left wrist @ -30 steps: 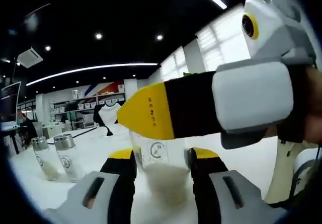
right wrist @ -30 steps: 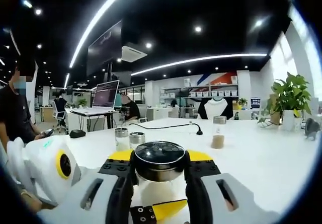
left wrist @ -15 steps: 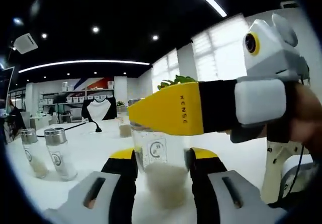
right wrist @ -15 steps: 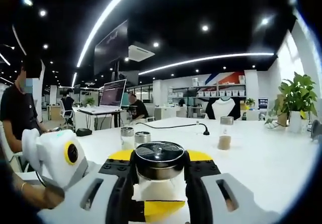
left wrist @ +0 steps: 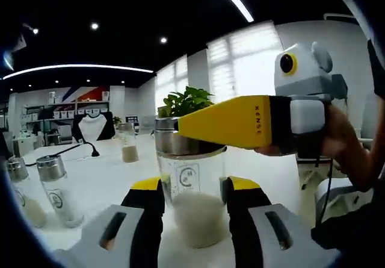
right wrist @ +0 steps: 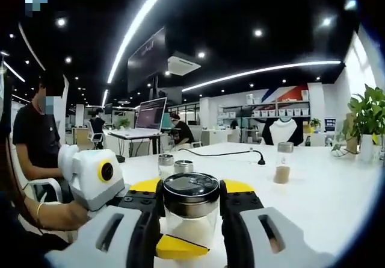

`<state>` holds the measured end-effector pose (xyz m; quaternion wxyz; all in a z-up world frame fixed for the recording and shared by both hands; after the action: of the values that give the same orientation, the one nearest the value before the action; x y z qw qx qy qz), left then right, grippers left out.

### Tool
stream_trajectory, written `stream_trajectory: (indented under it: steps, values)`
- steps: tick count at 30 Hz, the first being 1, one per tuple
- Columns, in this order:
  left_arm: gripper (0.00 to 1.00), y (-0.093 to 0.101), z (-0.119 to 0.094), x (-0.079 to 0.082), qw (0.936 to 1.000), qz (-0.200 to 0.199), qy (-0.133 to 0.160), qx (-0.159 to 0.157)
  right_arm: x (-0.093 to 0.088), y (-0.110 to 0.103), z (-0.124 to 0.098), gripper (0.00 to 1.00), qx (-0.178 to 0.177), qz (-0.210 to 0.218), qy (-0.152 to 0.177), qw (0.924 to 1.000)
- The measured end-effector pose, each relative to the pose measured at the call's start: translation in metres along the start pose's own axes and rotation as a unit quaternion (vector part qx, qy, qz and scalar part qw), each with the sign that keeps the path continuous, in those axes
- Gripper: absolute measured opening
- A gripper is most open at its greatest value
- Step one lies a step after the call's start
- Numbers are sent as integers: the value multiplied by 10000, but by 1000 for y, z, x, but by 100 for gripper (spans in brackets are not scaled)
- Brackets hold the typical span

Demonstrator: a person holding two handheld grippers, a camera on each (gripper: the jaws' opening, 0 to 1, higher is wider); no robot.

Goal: Rotate the seasoning bottle until the label or dispensing opening points toward the visible target arrow and the bottle remains upright within the marked orientation range

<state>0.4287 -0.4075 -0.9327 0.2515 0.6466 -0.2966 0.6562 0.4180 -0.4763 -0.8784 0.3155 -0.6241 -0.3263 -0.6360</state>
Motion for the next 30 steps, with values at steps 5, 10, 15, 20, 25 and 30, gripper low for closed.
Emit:
stream_trajectory:
  steps: [5, 10, 15, 20, 25, 30]
  values:
    - [43, 1, -1, 0, 9998, -7, -27, -192, 2, 0, 1, 39, 93, -90, 22, 9999]
    - [43, 1, -2, 0, 9995, -13, -31, -304, -3, -3, 0, 47, 396, -108, -187, 9990]
    - [43, 0, -3, 1, 9987, -25, -64, -499, -8, -8, 3, 45, 400, -287, -265, 9984]
    - [43, -4, -4, 1, 9973, -9, -105, -724, -6, -7, 5, 44, 455, -228, -255, 9984]
    - [43, -5, -7, 1, 9946, -25, -112, -1034, -4, -8, 7, 44, 488, -274, -291, 9980]
    - [43, -6, -9, 2, 9927, -2, -123, -1200, -3, -8, 9, 43, 536, -216, -277, 9979]
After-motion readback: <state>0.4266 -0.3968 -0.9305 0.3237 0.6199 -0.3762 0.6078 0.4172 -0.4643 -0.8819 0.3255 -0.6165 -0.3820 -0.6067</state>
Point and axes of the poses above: the point that each gripper's makers call its tool centre point, and the gripper's own axes: z roughly forward along the fingers, y roughly to its right, x roughly out of its top, the point moved 6 cm from there along -z, roughly backward along the fingers, and after that the axes turned 2 degrees about x, right-handed, at the moved point
